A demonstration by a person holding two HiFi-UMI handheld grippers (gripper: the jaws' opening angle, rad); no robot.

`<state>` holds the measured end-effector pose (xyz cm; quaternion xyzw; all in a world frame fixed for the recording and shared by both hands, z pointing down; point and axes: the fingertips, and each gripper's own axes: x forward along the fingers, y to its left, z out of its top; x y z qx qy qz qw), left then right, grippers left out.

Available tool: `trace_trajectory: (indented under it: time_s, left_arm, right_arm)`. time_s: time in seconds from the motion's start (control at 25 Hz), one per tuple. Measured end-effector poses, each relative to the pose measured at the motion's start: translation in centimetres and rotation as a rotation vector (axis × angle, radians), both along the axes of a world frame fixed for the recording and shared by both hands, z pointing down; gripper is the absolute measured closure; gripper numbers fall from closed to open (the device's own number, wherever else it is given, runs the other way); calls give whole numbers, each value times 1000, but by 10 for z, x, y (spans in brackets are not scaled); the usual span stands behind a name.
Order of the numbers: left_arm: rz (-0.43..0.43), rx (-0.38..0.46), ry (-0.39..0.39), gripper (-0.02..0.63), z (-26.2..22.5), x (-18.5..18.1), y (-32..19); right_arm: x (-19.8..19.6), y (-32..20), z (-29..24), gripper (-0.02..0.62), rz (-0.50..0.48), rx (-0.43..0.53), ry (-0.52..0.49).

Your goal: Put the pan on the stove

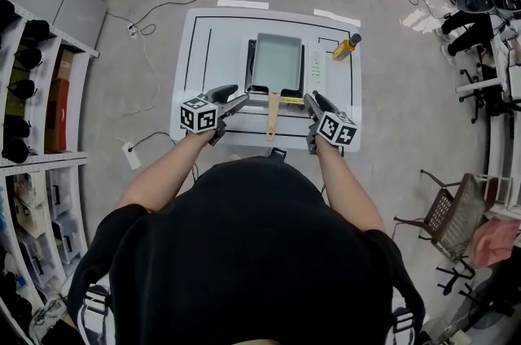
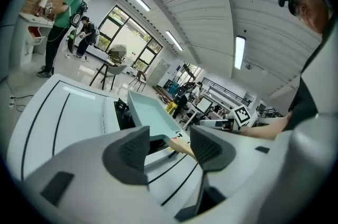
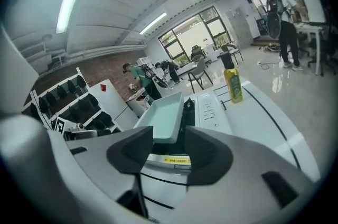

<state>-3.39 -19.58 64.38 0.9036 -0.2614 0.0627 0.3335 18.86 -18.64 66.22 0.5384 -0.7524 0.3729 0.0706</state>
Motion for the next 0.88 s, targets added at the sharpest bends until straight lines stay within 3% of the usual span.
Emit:
trace_trajectory:
  time_s: [0.24,0.52,0.88]
  left_arm:
    - [-31,30,-47,364,0,-6,1]
    - [-37,169,-108,370,-18,-2,4]
    - [-120,199,-132,403,-24,-16,-6]
  right_arm:
    - [1,-1,-14,402,-9,59,74]
    - [5,-3,-32,405,-1,149,122]
    - [4,-3,-48,434,-11,217,185]
